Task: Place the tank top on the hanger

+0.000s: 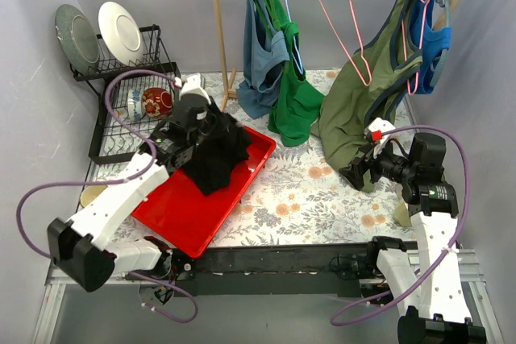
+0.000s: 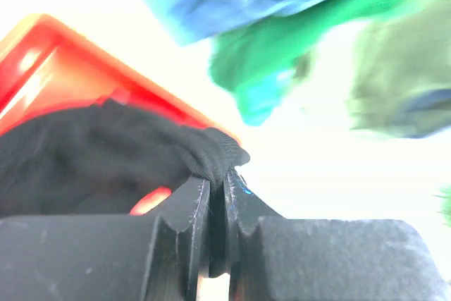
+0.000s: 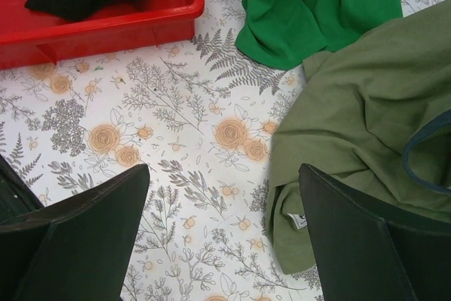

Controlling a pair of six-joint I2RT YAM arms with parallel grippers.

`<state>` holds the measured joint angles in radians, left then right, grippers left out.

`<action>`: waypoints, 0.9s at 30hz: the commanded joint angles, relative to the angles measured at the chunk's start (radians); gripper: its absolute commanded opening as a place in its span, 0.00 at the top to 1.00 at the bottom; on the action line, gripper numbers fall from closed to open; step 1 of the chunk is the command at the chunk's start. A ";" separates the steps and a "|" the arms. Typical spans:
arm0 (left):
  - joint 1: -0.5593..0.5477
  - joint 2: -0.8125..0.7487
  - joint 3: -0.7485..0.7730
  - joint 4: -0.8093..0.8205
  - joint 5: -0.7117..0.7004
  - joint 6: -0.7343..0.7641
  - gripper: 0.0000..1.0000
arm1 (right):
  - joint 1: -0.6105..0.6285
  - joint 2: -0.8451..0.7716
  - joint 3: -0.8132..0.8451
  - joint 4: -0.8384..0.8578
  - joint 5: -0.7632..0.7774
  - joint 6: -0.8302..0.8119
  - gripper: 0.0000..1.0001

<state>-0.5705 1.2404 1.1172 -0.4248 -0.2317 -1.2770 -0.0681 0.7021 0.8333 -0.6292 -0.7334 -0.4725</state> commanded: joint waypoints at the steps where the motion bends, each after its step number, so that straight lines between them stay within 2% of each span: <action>1: 0.006 -0.090 0.134 -0.043 0.155 0.064 1.00 | -0.004 0.002 0.046 0.014 -0.024 -0.015 0.05; 9: 0.004 -0.082 0.379 -0.019 0.423 0.045 1.00 | -0.004 0.008 0.095 -0.010 -0.018 -0.040 0.04; 17: 0.003 0.007 0.639 0.107 0.676 -0.028 1.00 | -0.002 0.008 0.124 -0.017 -0.017 -0.041 0.04; 27: -0.019 0.171 0.935 0.345 0.834 -0.197 1.00 | -0.004 0.005 0.145 -0.021 0.000 -0.044 0.03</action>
<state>-0.5755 1.3617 1.9556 -0.2195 0.4999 -1.3857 -0.0681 0.7132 0.9257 -0.6567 -0.7357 -0.5049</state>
